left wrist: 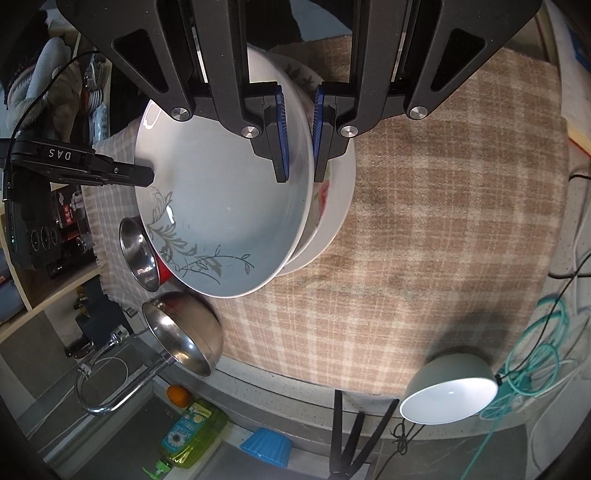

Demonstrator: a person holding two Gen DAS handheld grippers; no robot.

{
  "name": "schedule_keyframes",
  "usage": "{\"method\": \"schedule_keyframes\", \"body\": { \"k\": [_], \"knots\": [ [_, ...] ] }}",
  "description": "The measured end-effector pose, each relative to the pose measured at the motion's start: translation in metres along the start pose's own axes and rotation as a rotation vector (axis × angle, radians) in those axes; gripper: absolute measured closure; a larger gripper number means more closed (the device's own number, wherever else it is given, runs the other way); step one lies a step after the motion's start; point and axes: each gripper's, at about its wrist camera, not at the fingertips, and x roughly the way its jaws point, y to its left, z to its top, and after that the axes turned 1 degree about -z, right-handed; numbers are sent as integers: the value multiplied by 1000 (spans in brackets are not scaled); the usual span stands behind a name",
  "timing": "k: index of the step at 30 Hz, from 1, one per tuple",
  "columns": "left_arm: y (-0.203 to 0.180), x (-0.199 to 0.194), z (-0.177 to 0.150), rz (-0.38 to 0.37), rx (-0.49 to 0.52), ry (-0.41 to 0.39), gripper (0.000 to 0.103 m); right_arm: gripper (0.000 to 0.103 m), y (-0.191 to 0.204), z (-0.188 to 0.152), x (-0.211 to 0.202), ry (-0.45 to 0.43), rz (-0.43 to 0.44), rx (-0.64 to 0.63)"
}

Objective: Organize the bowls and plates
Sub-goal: 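Open both grippers to release the leaf-pattern plate on the stack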

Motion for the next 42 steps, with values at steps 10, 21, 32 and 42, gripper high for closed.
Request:
{"method": "schedule_keyframes", "body": {
  "k": [10,21,32,42],
  "knots": [
    [0,5,-6,17,6,10,93,95,0,-6,6,16,-18,-2],
    [0,9,-6,31,11,13,93,95,3,-7,10,18,-47,-15],
    [-4,9,-4,62,35,7,93,92,1,-5,12,18,-78,-28],
    [-4,6,1,83,42,-17,93,92,6,-4,11,-1,-95,-50]
  ]
}}
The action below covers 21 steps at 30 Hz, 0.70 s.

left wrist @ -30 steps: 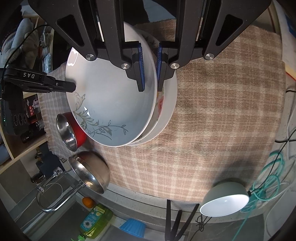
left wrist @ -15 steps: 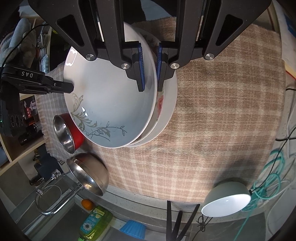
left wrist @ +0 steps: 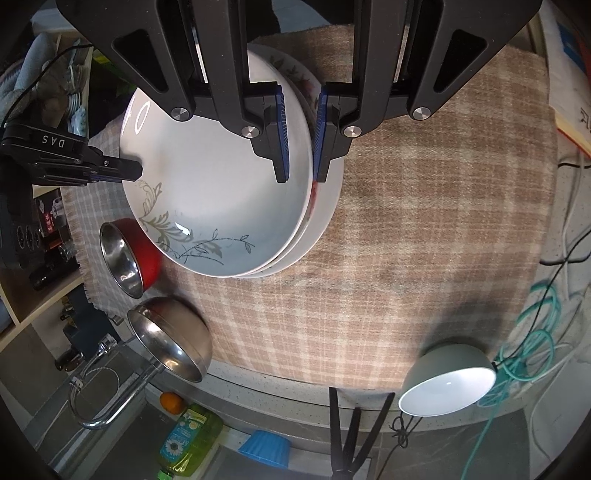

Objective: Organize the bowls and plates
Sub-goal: 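Open both grippers to release the leaf-pattern plate on the stack, then move both grippers to the rim of the large stainless steel bowl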

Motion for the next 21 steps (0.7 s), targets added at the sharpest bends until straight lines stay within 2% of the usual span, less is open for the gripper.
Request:
{"method": "schedule_keyframes", "body": {
  "k": [3,6,7,8,9,10,11,12,13,17,21],
  "knots": [
    [1,-3,1,1,-5,-14,93,91,0,2,0,-4,-4,-3],
    [1,-4,2,-6,-9,-14,87,80,3,5,0,-8,4,-15],
    [1,-4,2,-9,-13,-13,86,73,6,5,-1,-16,-1,-28],
    [1,-5,2,-10,-14,-15,85,60,9,6,-2,-26,-12,-44],
    [0,-5,2,-12,-11,-16,82,52,12,6,-4,-38,-27,-62],
    [-1,-6,3,-12,-7,-17,78,39,16,7,-7,-54,-36,-79],
    [-2,-7,3,-6,-5,-15,66,35,18,7,-10,-68,-40,-88],
    [-2,-7,4,3,-5,-16,53,35,21,7,-13,-83,-40,-97],
    [-3,-9,5,11,-4,-23,49,35,23,8,-15,-89,-40,-106],
    [-1,-11,8,12,-8,-18,47,31,26,12,-19,-105,-59,-121],
    [-2,-15,13,25,-3,-26,41,31,20,16,-25,-115,-35,-91]
  ]
}}
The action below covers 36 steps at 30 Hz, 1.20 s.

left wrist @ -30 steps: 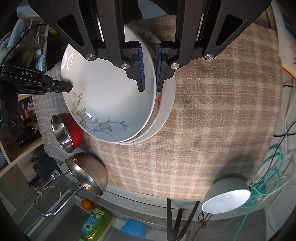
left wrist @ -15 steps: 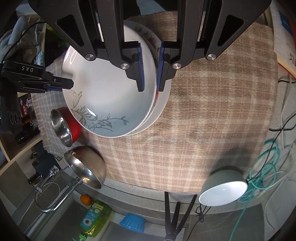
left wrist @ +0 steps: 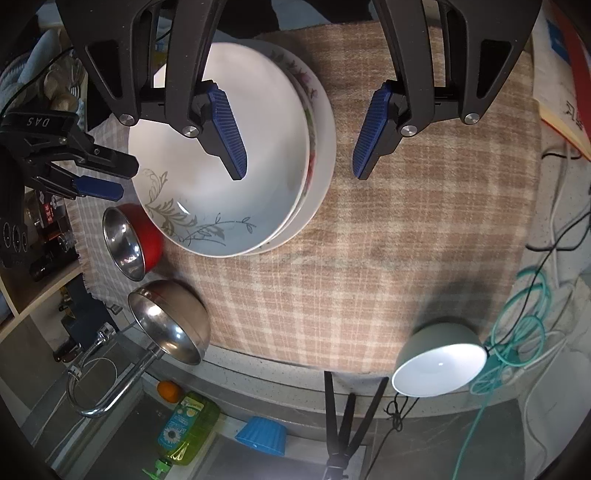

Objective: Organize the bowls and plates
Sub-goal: 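Move both grippers to the rim of the large stainless steel bowl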

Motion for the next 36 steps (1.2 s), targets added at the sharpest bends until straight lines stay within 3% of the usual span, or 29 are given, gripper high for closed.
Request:
{"method": "schedule_keyframes", "body": {
  "k": [4,7,14,26,36],
  "knots": [
    [-5,-7,10,24,18,-25,36,31,-9,5,-13,-43,21,31],
    [-13,-13,19,36,39,-50,33,17,-17,12,-29,-97,25,55],
    [-37,-22,39,42,94,-105,32,10,-46,30,-64,-206,7,102],
    [-78,-13,68,15,140,-147,32,10,-105,49,-94,-280,-64,142],
    [-90,10,95,-80,60,-145,32,10,-163,64,-85,-303,-60,222]
  ]
}}
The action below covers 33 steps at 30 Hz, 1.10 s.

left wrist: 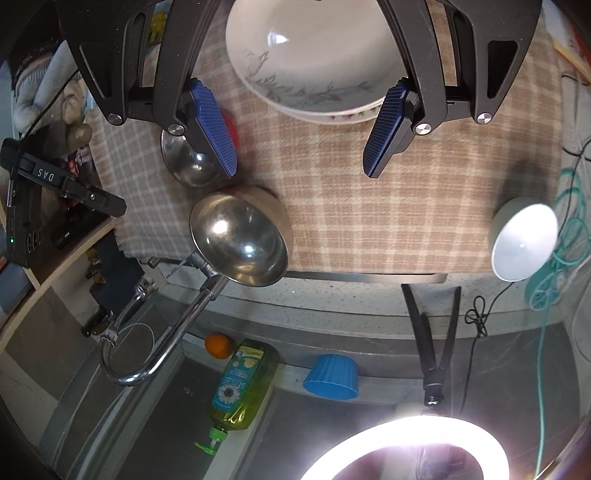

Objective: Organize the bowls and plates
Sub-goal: 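Move both grippers to the rim of the large stainless steel bowl, then close both grippers on the steel bowl rim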

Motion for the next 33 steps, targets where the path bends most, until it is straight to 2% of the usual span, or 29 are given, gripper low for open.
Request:
{"method": "schedule_keyframes", "body": {
  "k": [9,12,15,19,21,22,23,25,28,33],
  "knots": [
    [-11,42,25,-32,-27,20,33,10,-22,22,30,20,61,54],
    [-9,56,32,-41,-47,42,35,11,-26,31,52,62,95,64],
    [-7,70,37,-42,-61,59,45,15,-28,35,67,92,112,71],
    [-4,84,42,-50,-83,81,52,17,-31,41,84,122,131,87],
    [-1,90,45,-62,-103,94,57,30,-33,42,90,136,142,101],
    [-1,93,46,-64,-107,96,58,40,-34,43,94,150,147,109],
    [-1,96,47,-63,-107,101,59,44,-38,44,104,180,157,127],
    [-1,101,48,-70,-111,111,60,44,-40,45,112,193,152,132],
    [-2,109,49,-77,-114,130,63,56,-41,45,120,210,158,137],
    [-1,118,52,-84,-120,150,74,63,-42,45,131,234,165,145]
  ]
}}
